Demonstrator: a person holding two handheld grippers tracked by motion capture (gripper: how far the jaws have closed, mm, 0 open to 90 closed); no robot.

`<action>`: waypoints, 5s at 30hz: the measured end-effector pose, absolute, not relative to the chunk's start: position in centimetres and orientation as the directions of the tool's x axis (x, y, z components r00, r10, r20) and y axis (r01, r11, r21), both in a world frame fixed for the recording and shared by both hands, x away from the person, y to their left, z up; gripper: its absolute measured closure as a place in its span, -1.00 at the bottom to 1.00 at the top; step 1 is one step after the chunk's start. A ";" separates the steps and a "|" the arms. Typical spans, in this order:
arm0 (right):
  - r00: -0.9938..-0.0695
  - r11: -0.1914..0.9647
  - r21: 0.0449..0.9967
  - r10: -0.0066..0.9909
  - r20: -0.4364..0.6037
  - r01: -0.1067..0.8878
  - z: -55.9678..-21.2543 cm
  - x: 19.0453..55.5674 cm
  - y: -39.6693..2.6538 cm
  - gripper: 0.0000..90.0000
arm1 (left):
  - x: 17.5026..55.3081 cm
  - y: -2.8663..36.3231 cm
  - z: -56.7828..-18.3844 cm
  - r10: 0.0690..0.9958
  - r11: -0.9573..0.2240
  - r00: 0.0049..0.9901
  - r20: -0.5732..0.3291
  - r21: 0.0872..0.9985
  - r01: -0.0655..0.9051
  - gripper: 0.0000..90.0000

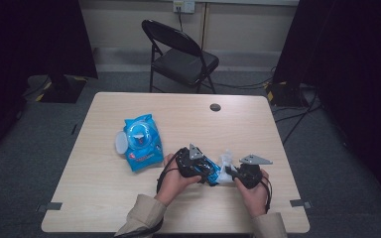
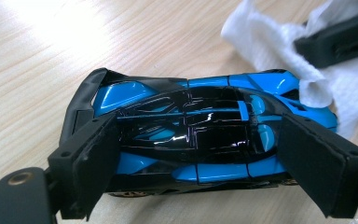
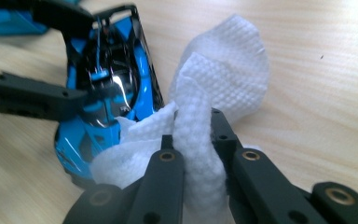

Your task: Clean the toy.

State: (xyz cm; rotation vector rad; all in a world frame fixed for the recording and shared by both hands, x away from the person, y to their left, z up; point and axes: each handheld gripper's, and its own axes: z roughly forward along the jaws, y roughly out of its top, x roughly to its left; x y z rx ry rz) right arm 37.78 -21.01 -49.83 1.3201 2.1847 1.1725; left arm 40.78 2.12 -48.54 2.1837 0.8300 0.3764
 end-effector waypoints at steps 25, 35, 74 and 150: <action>-0.560 0.335 0.739 0.826 0.068 0.584 -50.1 36.8 -20.2 0.89 | 40.7 2.1 -48.6 0.669 -0.499 0.743 0.003 0.744 0.445 -0.71; -0.578 0.339 0.731 0.811 0.093 0.593 -50.0 35.5 -20.1 0.89 | 40.7 2.1 -48.6 0.668 -0.501 0.744 0.004 0.742 0.446 -0.71; -0.663 0.391 0.720 0.738 0.126 0.573 -49.9 33.6 -17.5 0.90 | 40.6 2.1 -48.5 0.672 -0.503 0.740 0.011 0.740 0.446 -0.64; -0.585 0.332 0.736 0.804 0.106 0.590 -50.1 35.1 -20.3 0.89 | 40.5 1.8 -48.4 0.667 -0.506 0.745 0.007 0.739 0.446 -0.64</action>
